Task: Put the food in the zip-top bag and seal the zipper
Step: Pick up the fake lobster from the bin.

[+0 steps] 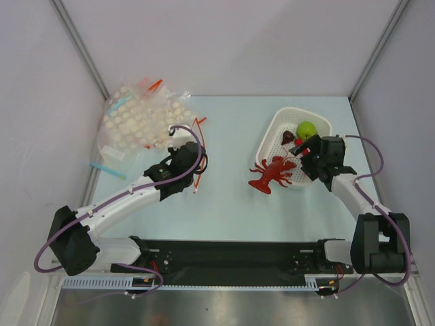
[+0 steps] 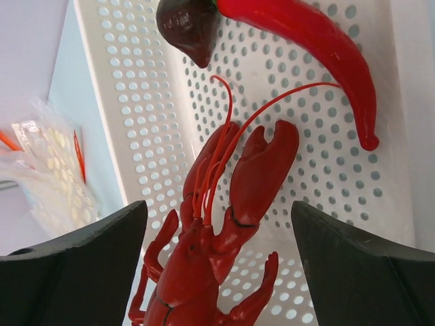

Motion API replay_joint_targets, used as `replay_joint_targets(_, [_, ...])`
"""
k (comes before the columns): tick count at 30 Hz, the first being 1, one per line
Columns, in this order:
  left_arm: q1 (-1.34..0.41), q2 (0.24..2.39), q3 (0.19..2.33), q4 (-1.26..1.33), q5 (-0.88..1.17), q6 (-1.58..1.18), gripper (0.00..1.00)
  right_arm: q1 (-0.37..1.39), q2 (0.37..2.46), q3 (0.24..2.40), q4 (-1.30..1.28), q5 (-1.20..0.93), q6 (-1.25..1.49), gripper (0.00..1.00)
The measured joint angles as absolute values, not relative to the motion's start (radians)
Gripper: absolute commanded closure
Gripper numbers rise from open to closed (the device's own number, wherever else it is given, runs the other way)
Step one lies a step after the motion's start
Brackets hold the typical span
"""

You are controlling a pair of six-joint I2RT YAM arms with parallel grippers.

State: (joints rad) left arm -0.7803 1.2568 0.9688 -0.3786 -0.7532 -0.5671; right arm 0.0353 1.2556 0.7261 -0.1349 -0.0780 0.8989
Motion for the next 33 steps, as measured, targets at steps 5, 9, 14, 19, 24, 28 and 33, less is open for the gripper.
replay_joint_targets(5, [-0.78, 1.257, 0.969, -0.378, -0.752, -0.567, 1.0, 0.019, 1.336, 0.706, -0.036, -0.153, 0.959, 0.07])
replay_joint_targets(9, [-0.78, 1.257, 0.969, -0.378, -0.751, -0.567, 1.0, 0.018, 1.436, 0.703, 0.051, -0.202, 0.997, 0.09])
replay_joint_targets(14, [-0.78, 1.257, 0.969, -0.377, -0.751, -0.567, 1.0, 0.023, 1.551, 0.703, 0.146, -0.247, 1.032, 0.34])
replay_joint_targets(19, [-0.78, 1.257, 0.969, -0.377, -0.747, -0.567, 1.0, 0.018, 1.564, 0.684, 0.181, -0.259, 1.058, 0.86])
replay_joint_targets(24, [-0.78, 1.257, 0.969, -0.376, -0.747, -0.567, 1.0, 0.017, 1.449, 0.664, 0.199, -0.235, 1.06, 1.0])
replay_joint_targets(28, [-0.78, 1.257, 0.969, -0.376, -0.746, -0.566, 1.0, 0.017, 1.333, 0.631, 0.196, -0.197, 1.041, 1.0])
replay_joint_targets(33, [-0.783, 1.257, 0.969, -0.376, -0.731, -0.565, 1.0, 0.017, 1.218, 0.591, 0.189, -0.163, 1.035, 1.0])
